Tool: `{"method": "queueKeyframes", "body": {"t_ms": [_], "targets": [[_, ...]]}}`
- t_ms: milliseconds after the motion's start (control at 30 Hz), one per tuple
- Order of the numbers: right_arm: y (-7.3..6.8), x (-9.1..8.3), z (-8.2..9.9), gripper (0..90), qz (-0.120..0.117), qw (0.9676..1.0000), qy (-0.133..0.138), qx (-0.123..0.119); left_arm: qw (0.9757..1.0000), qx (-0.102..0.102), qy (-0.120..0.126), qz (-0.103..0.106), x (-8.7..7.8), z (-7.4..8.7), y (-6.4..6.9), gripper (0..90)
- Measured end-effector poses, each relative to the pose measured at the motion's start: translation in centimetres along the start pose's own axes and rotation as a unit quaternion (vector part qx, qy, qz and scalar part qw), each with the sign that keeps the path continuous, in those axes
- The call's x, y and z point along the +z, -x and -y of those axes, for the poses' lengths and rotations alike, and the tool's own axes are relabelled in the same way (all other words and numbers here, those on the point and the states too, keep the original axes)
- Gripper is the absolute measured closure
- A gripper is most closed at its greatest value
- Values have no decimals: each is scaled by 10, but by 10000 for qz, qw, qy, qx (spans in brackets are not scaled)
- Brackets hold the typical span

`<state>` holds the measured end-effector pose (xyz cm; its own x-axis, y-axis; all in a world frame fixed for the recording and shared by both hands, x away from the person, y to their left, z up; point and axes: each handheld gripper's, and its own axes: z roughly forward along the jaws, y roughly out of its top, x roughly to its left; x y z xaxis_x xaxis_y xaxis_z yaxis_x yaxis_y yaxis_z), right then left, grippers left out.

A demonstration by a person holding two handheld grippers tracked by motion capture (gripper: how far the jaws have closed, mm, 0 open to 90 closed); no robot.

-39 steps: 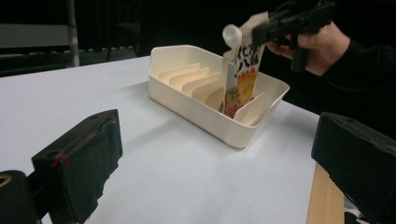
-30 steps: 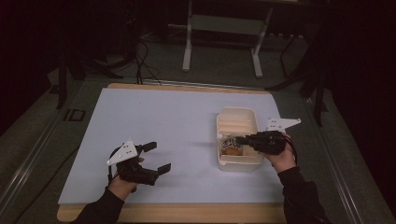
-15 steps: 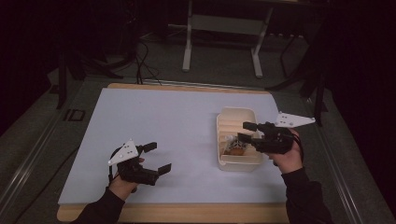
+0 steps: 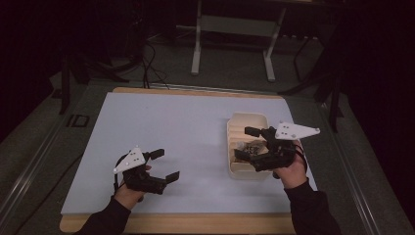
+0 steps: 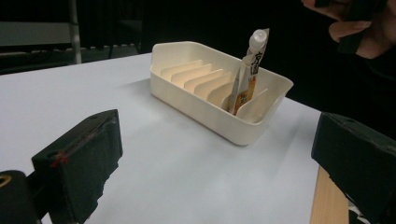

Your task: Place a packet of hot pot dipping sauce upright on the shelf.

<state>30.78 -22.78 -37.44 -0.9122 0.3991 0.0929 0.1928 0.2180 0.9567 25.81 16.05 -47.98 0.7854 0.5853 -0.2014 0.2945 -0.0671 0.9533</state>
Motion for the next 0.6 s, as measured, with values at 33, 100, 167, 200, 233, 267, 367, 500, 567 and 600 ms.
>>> {"method": "queueKeyframes", "body": {"t_ms": [33, 100, 167, 200, 233, 267, 367, 500, 567, 600], "targets": [[-1, 1, 0, 136, -37, 10000, -8, 24, 10000, 11, -9, -9, 0, 0, 0, 24], [-4, 3, 2, 137, -37, 10000, 33, 65, 10000, 21, -14, -8, 0, 1, 0, 24], [-7, 6, 5, 137, -28, 10000, 0, 46, 10000, 7, -26, 1, 0, 1, 0, 24], [-8, 7, 7, 137, -3, 10000, -7, 31, 10000, 19, -29, 1, 0, 2, 0, 24], [-10, 8, 9, 137, -17, 10000, -32, 6, 10000, 9, -30, -4, 0, 2, 0, 24], [-12, 10, 11, 138, -28, 10000, -63, -6, 10000, -5, -35, -11, 0, 2, -1, 24], [-17, 13, 20, 137, -99, 9999, -74, -3, 10000, 1, -27, -24, -1, 2, -1, 24], [-23, 19, 36, 137, -207, 9994, -283, 35, 10000, 7, -23, -28, -1, 2, -1, 24], [-25, 22, 43, 138, -238, 9991, -351, 72, 10000, 0, -21, -26, -1, 2, -1, 24], [-26, 23, 46, 138, -253, 9989, -375, 80, 10000, 0, -21, -26, -1, 2, -1, 24]]}}
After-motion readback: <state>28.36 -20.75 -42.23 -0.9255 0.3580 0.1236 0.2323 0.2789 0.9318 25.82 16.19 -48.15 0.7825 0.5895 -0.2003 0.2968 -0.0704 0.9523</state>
